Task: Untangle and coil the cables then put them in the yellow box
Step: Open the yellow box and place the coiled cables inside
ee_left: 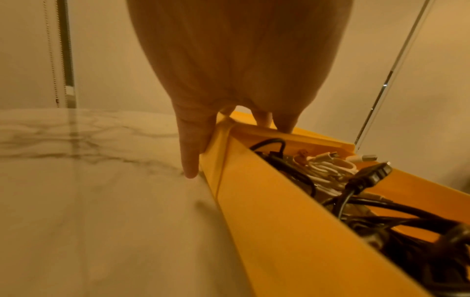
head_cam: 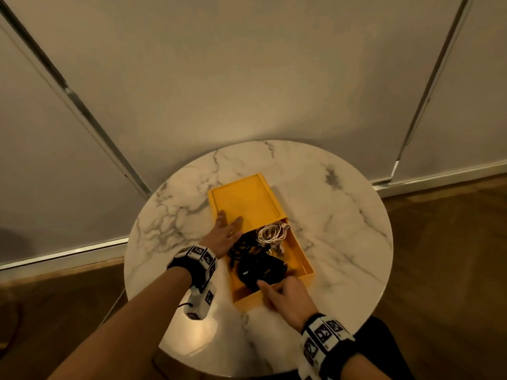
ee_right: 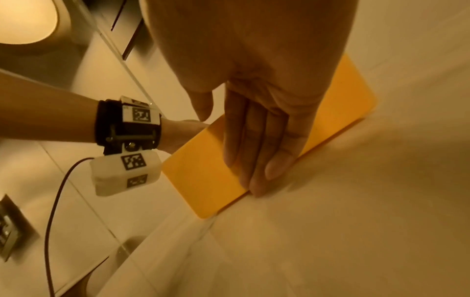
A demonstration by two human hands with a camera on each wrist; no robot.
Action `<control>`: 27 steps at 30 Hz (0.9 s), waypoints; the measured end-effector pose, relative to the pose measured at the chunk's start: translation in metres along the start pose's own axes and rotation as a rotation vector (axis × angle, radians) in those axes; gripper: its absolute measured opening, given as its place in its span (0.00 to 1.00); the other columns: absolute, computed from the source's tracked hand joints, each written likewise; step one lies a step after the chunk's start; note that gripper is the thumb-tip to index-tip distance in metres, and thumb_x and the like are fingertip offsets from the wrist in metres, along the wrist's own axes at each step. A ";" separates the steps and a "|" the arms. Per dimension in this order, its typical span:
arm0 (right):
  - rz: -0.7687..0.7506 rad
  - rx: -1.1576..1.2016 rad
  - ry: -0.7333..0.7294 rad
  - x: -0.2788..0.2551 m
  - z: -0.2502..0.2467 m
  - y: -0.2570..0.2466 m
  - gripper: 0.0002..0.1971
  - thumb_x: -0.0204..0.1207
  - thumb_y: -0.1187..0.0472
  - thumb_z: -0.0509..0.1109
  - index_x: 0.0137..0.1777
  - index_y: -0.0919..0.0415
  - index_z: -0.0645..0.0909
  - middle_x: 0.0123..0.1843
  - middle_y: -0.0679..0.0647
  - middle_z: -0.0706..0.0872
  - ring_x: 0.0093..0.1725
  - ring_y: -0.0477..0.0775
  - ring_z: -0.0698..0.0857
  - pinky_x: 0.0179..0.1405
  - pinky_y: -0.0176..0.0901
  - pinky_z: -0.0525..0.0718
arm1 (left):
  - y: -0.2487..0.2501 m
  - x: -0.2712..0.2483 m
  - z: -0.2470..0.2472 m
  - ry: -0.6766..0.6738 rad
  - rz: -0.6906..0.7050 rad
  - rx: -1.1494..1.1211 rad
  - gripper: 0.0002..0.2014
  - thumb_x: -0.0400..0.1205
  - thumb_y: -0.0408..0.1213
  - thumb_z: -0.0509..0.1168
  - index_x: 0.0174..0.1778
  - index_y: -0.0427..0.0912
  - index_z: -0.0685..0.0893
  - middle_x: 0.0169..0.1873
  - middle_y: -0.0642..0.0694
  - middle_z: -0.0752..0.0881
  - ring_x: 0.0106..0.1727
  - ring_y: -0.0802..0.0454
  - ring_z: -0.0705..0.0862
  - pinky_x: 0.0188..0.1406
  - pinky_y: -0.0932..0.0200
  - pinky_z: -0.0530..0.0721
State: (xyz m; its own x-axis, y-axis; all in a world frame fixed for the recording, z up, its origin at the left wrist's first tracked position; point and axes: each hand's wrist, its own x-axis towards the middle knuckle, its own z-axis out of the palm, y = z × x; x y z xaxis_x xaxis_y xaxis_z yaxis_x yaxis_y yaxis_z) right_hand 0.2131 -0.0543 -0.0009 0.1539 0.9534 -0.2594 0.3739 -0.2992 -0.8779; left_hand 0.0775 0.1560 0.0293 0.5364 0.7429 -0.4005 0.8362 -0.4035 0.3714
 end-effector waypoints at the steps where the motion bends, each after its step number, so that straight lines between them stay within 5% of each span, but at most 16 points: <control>1: 0.009 0.004 0.004 0.003 0.000 0.000 0.29 0.80 0.41 0.62 0.25 0.63 0.80 0.24 0.57 0.81 0.23 0.51 0.75 0.33 0.45 0.79 | -0.002 -0.001 -0.001 0.005 0.019 0.002 0.29 0.88 0.52 0.52 0.85 0.56 0.50 0.83 0.38 0.35 0.85 0.41 0.40 0.81 0.47 0.53; 9: 0.066 0.172 0.126 0.035 0.008 -0.004 0.22 0.79 0.55 0.67 0.26 0.67 0.85 0.26 0.57 0.88 0.27 0.56 0.86 0.41 0.58 0.87 | -0.008 -0.005 -0.011 0.000 0.079 -0.035 0.26 0.87 0.48 0.57 0.82 0.56 0.61 0.84 0.38 0.39 0.85 0.41 0.48 0.80 0.53 0.57; 13: 0.055 0.173 0.016 0.042 0.004 -0.009 0.22 0.81 0.53 0.66 0.30 0.67 0.87 0.29 0.57 0.90 0.29 0.50 0.87 0.47 0.58 0.87 | -0.015 0.001 -0.019 -0.042 0.098 -0.072 0.26 0.87 0.46 0.59 0.82 0.56 0.61 0.84 0.41 0.37 0.85 0.44 0.44 0.82 0.53 0.57; 17: -0.079 0.015 -0.338 0.026 -0.039 -0.012 0.14 0.79 0.51 0.70 0.45 0.62 0.87 0.37 0.56 0.90 0.33 0.51 0.88 0.43 0.51 0.89 | -0.018 -0.011 -0.020 0.079 0.092 -0.160 0.31 0.83 0.49 0.65 0.82 0.57 0.61 0.85 0.49 0.39 0.85 0.49 0.46 0.80 0.52 0.58; 20: -0.183 -0.178 -0.149 0.017 -0.098 -0.008 0.15 0.69 0.47 0.78 0.52 0.54 0.86 0.46 0.49 0.88 0.42 0.45 0.85 0.42 0.34 0.82 | -0.025 -0.047 0.003 0.189 0.009 -0.421 0.54 0.67 0.61 0.76 0.84 0.62 0.50 0.83 0.60 0.37 0.83 0.58 0.48 0.78 0.47 0.63; 22: -0.248 -0.382 -0.075 0.023 -0.131 -0.003 0.35 0.61 0.38 0.79 0.69 0.45 0.76 0.68 0.46 0.77 0.62 0.42 0.78 0.56 0.26 0.74 | -0.030 -0.069 0.023 0.103 0.050 -0.414 0.67 0.54 0.70 0.77 0.81 0.67 0.38 0.81 0.66 0.31 0.83 0.61 0.42 0.78 0.43 0.66; 24: -0.217 -0.561 -0.216 0.039 -0.145 0.002 0.58 0.55 0.33 0.79 0.83 0.38 0.50 0.84 0.42 0.47 0.78 0.40 0.56 0.70 0.34 0.64 | -0.035 -0.076 0.038 0.028 0.103 -0.350 0.71 0.52 0.71 0.77 0.79 0.67 0.30 0.78 0.69 0.27 0.82 0.64 0.36 0.79 0.43 0.66; 27: -0.219 -0.692 -0.384 0.071 -0.138 0.005 0.71 0.54 0.35 0.82 0.79 0.38 0.25 0.81 0.42 0.22 0.77 0.37 0.44 0.72 0.36 0.62 | -0.036 -0.075 0.046 0.007 0.128 -0.379 0.73 0.56 0.63 0.81 0.79 0.63 0.27 0.80 0.69 0.30 0.83 0.66 0.37 0.82 0.48 0.60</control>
State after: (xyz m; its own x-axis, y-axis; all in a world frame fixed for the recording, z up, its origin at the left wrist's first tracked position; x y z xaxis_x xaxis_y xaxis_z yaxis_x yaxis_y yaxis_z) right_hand 0.3515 0.0063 0.0321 -0.2647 0.9022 -0.3407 0.8581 0.0591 -0.5101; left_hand 0.0121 0.0904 0.0078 0.6318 0.7036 -0.3254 0.6603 -0.2686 0.7013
